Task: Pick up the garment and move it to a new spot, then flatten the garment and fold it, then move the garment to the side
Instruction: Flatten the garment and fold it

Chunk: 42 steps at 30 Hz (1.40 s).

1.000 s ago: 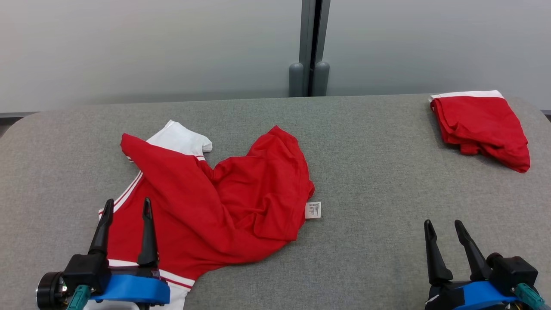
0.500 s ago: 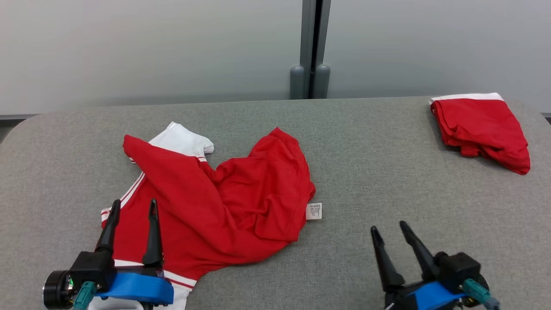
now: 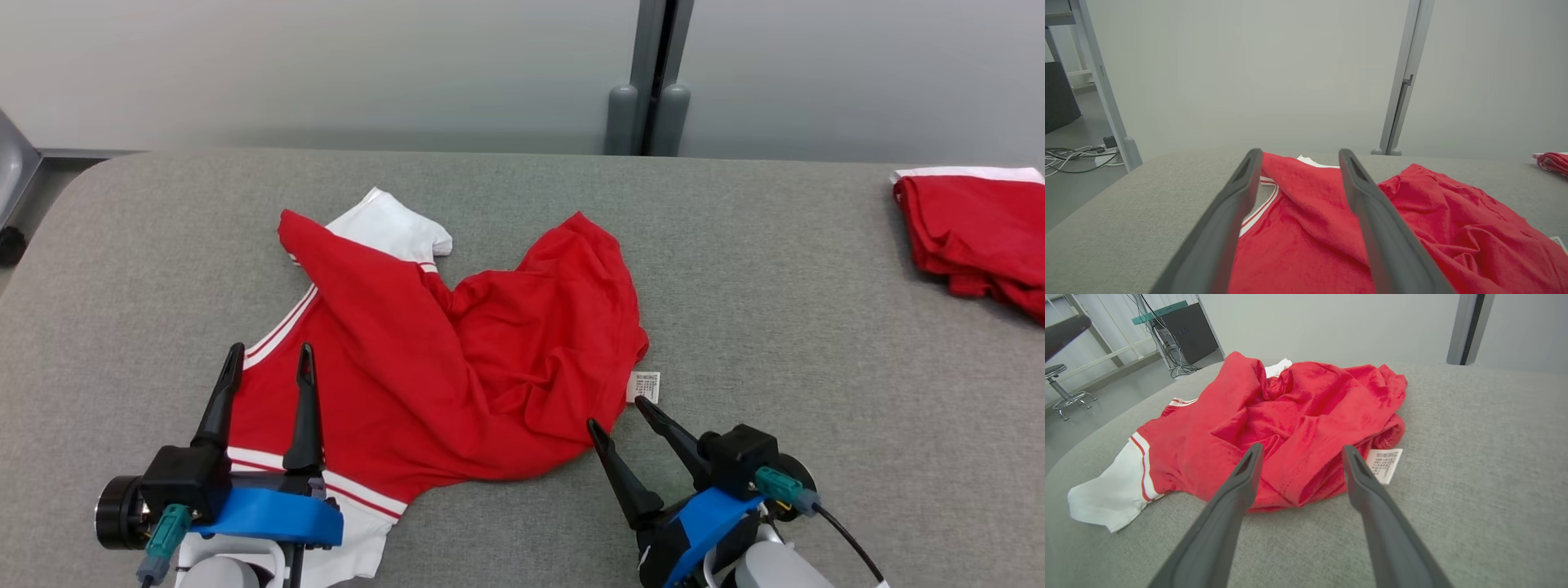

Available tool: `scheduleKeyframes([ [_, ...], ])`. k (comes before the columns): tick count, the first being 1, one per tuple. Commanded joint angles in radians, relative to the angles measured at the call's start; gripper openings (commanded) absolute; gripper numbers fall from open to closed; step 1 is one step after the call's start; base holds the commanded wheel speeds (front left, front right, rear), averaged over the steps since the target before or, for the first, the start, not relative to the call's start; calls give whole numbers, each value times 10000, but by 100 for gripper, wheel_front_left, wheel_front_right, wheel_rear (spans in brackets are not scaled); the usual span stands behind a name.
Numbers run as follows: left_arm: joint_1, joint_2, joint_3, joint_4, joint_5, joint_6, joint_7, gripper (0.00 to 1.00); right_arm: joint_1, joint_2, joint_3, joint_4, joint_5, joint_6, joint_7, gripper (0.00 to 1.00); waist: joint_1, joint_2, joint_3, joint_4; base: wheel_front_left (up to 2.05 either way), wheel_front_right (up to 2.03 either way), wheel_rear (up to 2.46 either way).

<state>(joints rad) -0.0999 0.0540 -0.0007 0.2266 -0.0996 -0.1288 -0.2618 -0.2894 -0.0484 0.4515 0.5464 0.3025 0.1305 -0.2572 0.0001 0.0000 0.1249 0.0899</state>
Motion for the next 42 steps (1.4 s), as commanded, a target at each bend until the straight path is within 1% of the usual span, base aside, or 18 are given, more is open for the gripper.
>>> scheduleKeyframes([
  [1, -150, -2, 3, -36, -44, -21, -42, 100, -277, -39, 58, 132, 109, 5, -23, 100, -1, 0, 197, 205, 0, 0, 0],
  [12, -484, -35, -262, 96, -176, -27, -42, 100, -2014, -42, 939, 2910, 716, 5, -57, 100, -1, 0, 581, 800, 0, 0, 0],
  [16, -467, -41, -261, 38, -276, -17, -42, 100, -2175, -42, 910, 3133, 969, 5, -78, 100, -1, 0, 597, 818, 0, 0, 0],
  [22, -389, -39, -293, 65, -398, 49, -42, 100, -2239, -38, 900, 3400, 791, 5, -85, 100, -1, 0, 602, 724, 0, 0, 0],
  [26, -535, -36, -413, 121, -433, 66, -42, 100, -2430, -38, 1420, 3725, 984, 5, -80, 100, -1, 0, 604, 762, 0, 0, 0],
  [27, -553, -38, -451, 133, -446, 81, -42, 100, -2513, -38, 1578, 3820, 1045, 5, -44, 38, -1, 0, 600, 776, 0, 0, 0],
  [28, -567, -39, -477, 147, -454, 94, -42, 100, -2567, -38, 1712, 3892, 1150, 5, -44, 0, -1, 0, 594, 786, 0, 0, 0],
  [31, -575, -38, -489, 140, -469, 146, -42, 100, -2860, -41, 1760, 3876, 1333, 5, -71, 0, -1, 0, 562, 777, 0, 0, 0],
  [35, -368, -38, -338, 81, -460, 176, -42, 100, -2896, -39, 1343, 3187, 910, 5, -82, 0, -1, 0, 466, 612, 0, 0, 0],
  [38, -255, -40, -251, 69, -492, 200, -42, 100, -2539, -98, 865, 2289, 445, 5, -84, 0, -1, 0, 346, 458, 0, 0, 0],
  [42, -119, -37, -171, 62, -516, 194, -42, 100, -1934, -314, 446, 503, -71, 5, -80, 0, -1, 0, 128, 210, 0, 0, 0],
])
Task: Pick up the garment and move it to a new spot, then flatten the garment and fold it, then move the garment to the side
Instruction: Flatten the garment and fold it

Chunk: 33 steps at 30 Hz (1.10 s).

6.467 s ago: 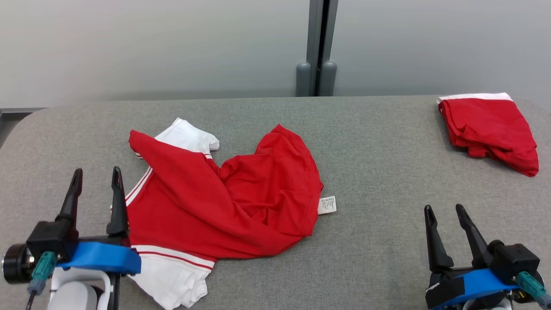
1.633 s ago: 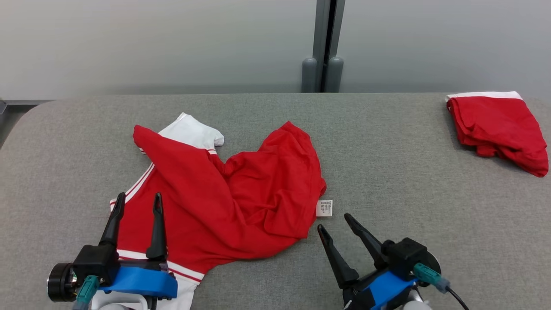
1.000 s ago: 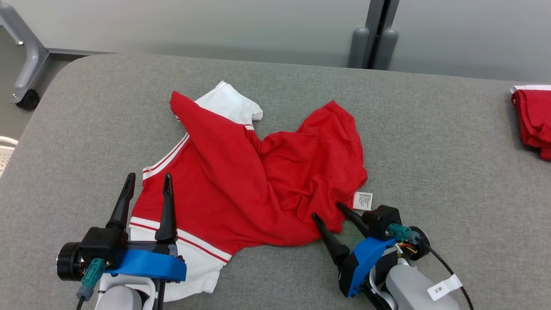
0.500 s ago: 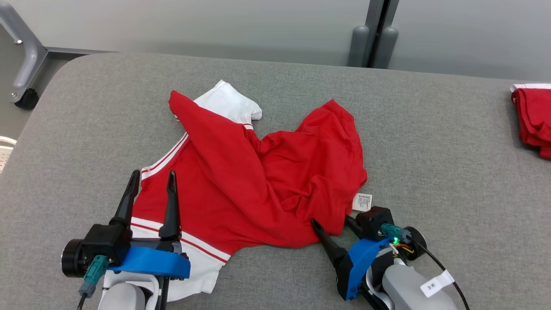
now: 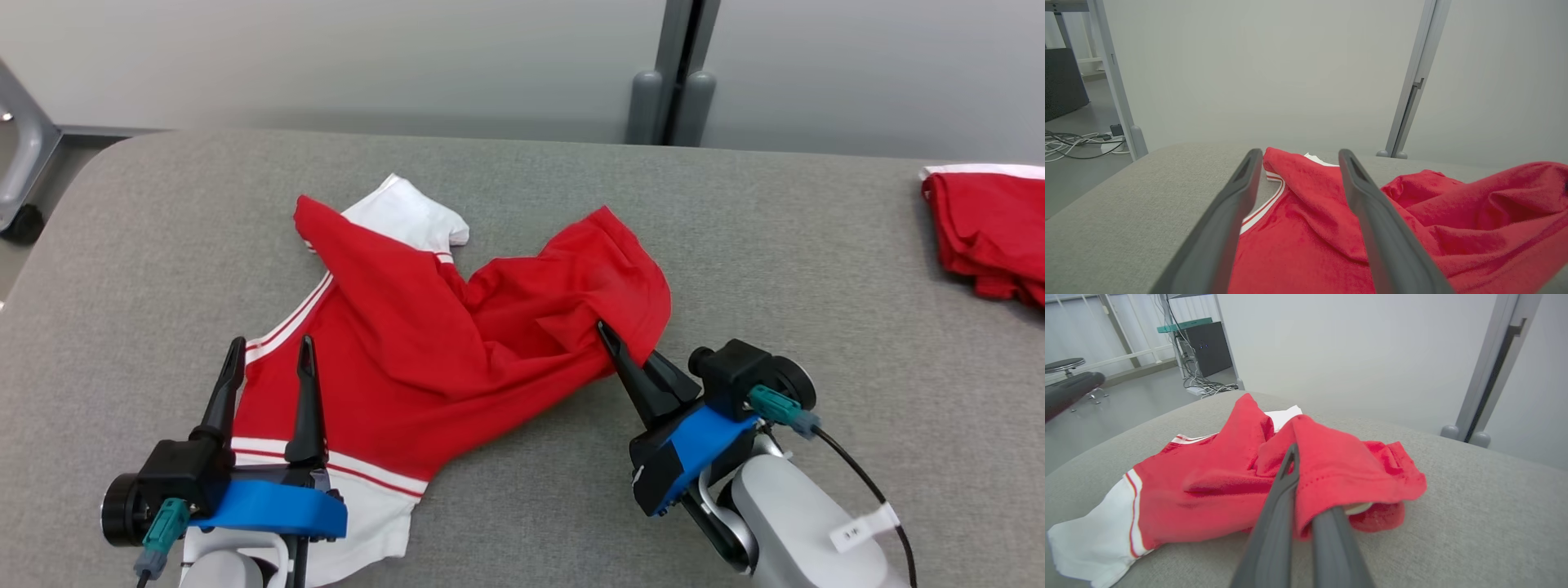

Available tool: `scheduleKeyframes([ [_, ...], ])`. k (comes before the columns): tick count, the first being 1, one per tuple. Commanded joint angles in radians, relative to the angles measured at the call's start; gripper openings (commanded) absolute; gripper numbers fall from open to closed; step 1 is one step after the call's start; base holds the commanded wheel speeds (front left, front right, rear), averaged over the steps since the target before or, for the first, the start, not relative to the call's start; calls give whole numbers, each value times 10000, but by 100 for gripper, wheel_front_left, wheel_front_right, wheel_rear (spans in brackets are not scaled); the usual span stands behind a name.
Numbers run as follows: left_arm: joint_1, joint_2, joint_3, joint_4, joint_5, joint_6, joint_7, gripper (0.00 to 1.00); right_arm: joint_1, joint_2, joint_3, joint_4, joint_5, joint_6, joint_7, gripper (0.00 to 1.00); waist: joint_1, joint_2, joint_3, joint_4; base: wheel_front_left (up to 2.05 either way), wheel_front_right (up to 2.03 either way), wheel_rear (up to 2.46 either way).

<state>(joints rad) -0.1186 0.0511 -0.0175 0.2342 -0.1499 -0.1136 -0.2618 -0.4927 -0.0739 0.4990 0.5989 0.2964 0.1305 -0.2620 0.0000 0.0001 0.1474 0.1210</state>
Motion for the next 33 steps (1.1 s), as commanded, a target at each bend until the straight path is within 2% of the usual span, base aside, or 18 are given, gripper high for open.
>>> scheduleKeyframes([
  [1, 111, -10, 22, -17, 5, 37, -41, 100, 280, -115, -86, -514, -111, 5, -34, 0, 0, -1, -146, -168, 0, 0, 0],
  [7, 287, -9, 115, -15, 2, 21, -42, 100, 1680, -518, 4, -2694, -206, 4, 18, 0, 0, -1, -491, -480, 0, 0, 0],
  [10, 336, -9, 153, -31, -13, 14, -42, 100, 2637, -577, 119, -3794, -73, 5, 453, 0, 0, -1, -587, -560, 0, 0, 0],
  [11, 336, -9, 153, -31, -13, 14, -42, 100, 2637, -577, 119, -3794, -73, 5, 453, 0, 0, -1, -587, -560, 0, 0, 0],
  [15, 435, -9, 159, -48, -9, -16, -41, 100, 4211, -716, 131, -5206, 24, 5, 1363, 0, 0, -1, -667, -587, 0, 0, 0],
  [19, 492, -12, 256, -107, 11, -41, -42, 100, 5647, -798, -169, -6087, -60, 5, 2218, 0, 0, -1, -642, -675, 0, 0, 0],
  [20, 499, -8, 279, -111, 9, -47, -42, 100, 5871, -844, -269, -6248, -185, 5, 2291, 14, 0, -1, -633, -695, 0, 0, 0],
  [22, 528, -11, 282, -124, -24, -54, -42, 100, 6269, -807, -492, -6449, -300, 5, 2421, 27, 0, -1, -621, -752, 0, 0, 0],
  [23, 548, -11, 277, -117, -33, -59, -42, 100, 6387, -748, -628, -6552, -313, 5, 2445, 51, 0, -1, -618, -771, 0, 0, 0],
  [24, 561, -8, 291, -110, -37, -63, -42, 100, 6454, -741, -766, -6636, -379, 5, 2501, 100, 0, -1, -621, -799, 0, 0, 0],
  [33, 413, -10, 316, -86, -13, -91, -42, 100, 6101, -911, -2120, -7243, -680, 5, 2380, 100, 0, -1, -596, -852, 0, 0, 0],
])
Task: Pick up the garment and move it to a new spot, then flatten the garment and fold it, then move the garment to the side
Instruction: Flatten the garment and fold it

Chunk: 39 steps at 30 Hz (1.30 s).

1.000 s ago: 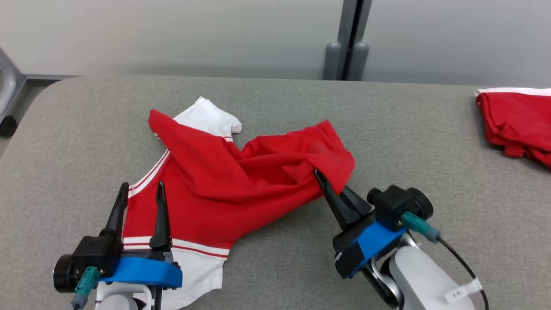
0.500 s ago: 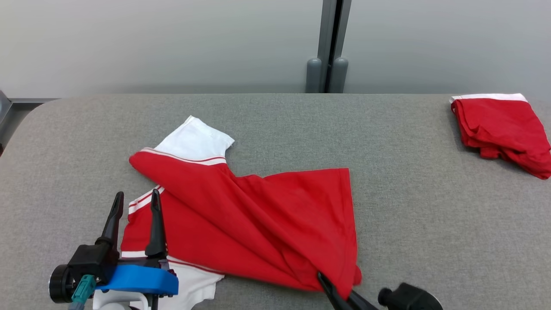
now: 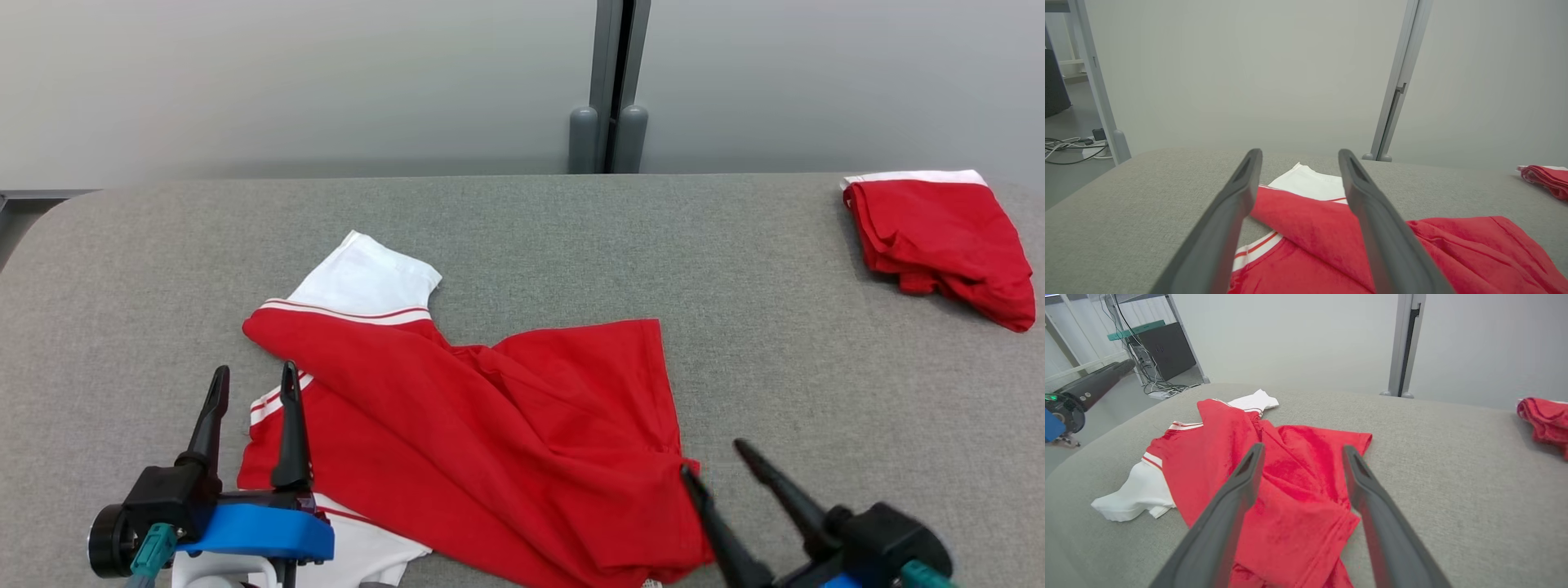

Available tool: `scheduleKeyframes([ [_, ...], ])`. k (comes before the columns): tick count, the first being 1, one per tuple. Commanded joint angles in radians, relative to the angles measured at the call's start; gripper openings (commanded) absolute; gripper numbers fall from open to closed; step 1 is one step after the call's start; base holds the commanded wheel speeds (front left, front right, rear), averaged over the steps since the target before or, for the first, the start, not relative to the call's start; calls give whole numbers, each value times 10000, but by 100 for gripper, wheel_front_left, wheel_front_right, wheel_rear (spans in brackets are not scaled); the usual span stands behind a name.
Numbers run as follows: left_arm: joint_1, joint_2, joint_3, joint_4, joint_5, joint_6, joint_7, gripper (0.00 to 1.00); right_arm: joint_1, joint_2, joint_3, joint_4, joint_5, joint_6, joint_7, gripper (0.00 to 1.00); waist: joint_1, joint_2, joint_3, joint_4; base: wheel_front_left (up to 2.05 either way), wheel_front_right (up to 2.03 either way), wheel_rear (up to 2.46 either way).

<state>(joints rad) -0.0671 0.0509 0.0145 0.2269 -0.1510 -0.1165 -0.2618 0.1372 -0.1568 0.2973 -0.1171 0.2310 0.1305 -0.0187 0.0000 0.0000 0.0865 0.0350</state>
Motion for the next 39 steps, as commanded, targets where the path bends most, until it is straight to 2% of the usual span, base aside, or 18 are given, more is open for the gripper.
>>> scheduleKeyframes([
  [1, -120, -8, 5, -27, 7, -66, -42, 100, -269, -103, -263, -138, -59, 5, -97, 100, 0, 0, 31, 14, 0, 0, 0],
  [7, -169, -8, 102, -145, 59, -56, -42, 100, -1183, -406, -851, -225, -316, 5, -148, 100, 0, 0, 228, 8, 0, 0, 0],
  [13, -342, -6, 60, -148, 72, -69, -42, 100, -2198, -617, -878, 540, -429, 5, 18, 100, 0, 0, 466, 146, 0, 0, 0],
  [18, -502, -8, -17, -108, 15, -82, -41, 100, -2731, -738, -545, 1836, -499, 5, 64, 100, 0, 0, 644, 326, 0, 0, 0],
  [32, -707, -8, -210, -33, -86, -61, -41, 100, -4211, -480, 475, 6110, -408, 4, -316, 100, 0, 0, 929, 735, 0, 0, 0],
  [39, -736, -6, -316, 24, -146, -22, -42, 100, -4652, -374, 1222, 7724, -147, 5, -287, 100, 0, 0, 938, 849, 0, 0, 0],
])
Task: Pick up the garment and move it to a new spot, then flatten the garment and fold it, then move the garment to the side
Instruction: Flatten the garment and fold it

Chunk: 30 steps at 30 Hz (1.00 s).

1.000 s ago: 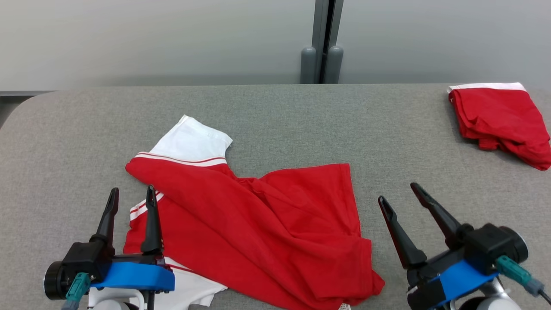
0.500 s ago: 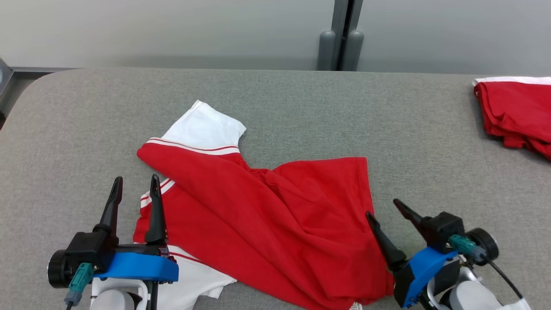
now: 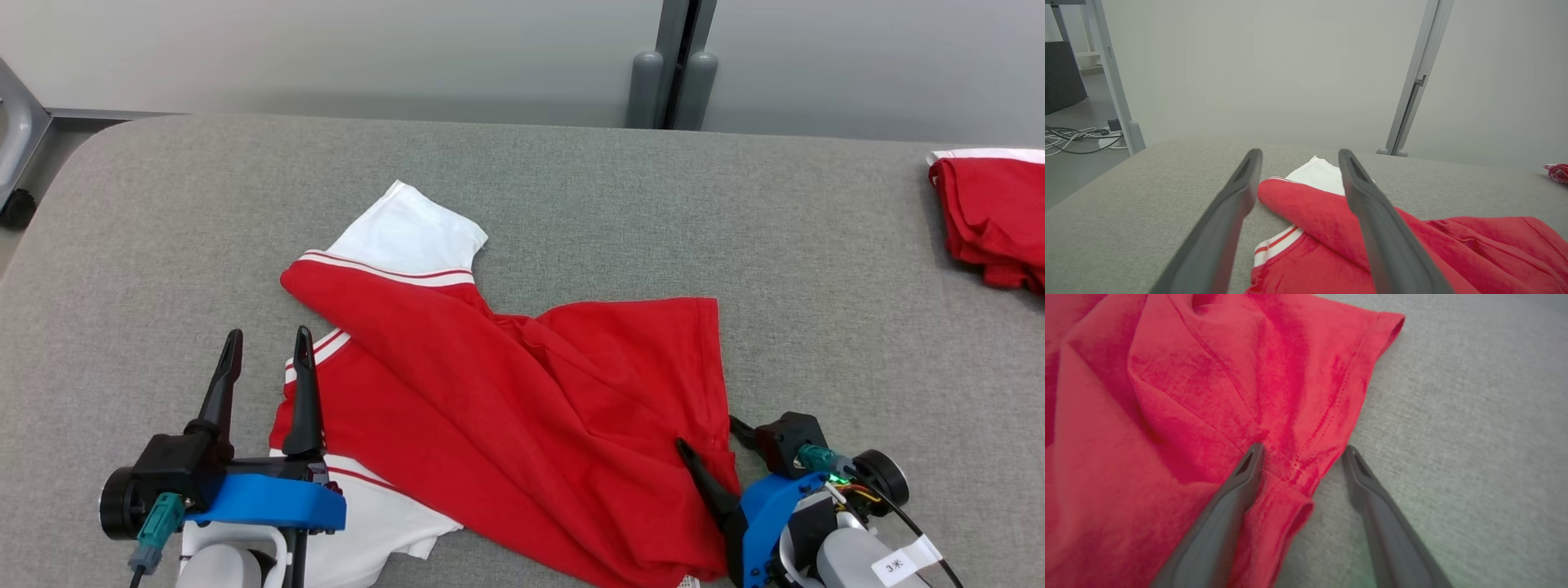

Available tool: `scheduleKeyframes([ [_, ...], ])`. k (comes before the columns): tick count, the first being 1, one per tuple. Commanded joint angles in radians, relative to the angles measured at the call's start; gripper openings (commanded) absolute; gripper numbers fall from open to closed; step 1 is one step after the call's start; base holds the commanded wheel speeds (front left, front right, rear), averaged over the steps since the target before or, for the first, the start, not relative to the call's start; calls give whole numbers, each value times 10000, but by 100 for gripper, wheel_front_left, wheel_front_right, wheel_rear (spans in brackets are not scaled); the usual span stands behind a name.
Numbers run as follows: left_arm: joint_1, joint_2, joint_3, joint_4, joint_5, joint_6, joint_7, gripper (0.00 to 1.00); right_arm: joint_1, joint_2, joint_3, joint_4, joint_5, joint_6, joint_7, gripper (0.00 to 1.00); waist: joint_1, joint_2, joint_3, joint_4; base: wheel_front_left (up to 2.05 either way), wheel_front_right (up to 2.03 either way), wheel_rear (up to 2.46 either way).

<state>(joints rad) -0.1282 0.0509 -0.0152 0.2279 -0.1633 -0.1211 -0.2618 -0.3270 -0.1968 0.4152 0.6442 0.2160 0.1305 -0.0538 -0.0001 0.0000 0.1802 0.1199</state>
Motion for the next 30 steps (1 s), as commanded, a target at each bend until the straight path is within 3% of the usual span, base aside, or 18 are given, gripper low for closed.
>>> scheduleKeyframes([
  [1, -112, -8, -20, 11, -18, 38, -42, 100, -45, 44, 170, 270, 60, 5, 80, 95, 1, 0, -4, -2, 0, 0, 0],
  [2, -96, -6, -16, 9, -20, 47, -42, 100, -68, 57, 295, 369, 148, 8, 64, 27, 1, 0, -8, -6, 0, 0, 0],
  [3, -79, -5, -8, 3, -24, 55, -42, 100, -98, 62, 383, 422, 252, 10, -38, 0, 1, 0, -11, -11, 0, 0, 0],
  [12, -83, -7, -55, -51, -76, 110, -42, 100, -1242, -243, -176, -13, 1028, 4, -1252, 0, 1, 0, 38, -66, 0, 0, 0],
  [19, -284, -5, -183, -60, -124, 92, -42, 100, -2782, -786, -942, -464, 1218, 4, -1079, 0, 1, 0, 329, 73, 0, 0, 0],
  [25, -576, -8, -380, 38, -276, 81, -42, 100, -4181, -1129, -1355, 450, 1172, 4, -753, 0, 1, 0, 655, 434, 0, 0, 0],
  [29, -709, -8, -511, 58, -374, 141, -42, 100, -4972, -975, -1485, 1622, 1093, 4, -790, 0, 1, 0, 836, 622, 0, 0, 0],
  [30, -733, -8, -535, 67, -391, 147, -41, 100, -5131, -938, -1466, 1928, 1022, 4, -834, 5, 1, 0, 863, 661, 0, 0, 0],
])
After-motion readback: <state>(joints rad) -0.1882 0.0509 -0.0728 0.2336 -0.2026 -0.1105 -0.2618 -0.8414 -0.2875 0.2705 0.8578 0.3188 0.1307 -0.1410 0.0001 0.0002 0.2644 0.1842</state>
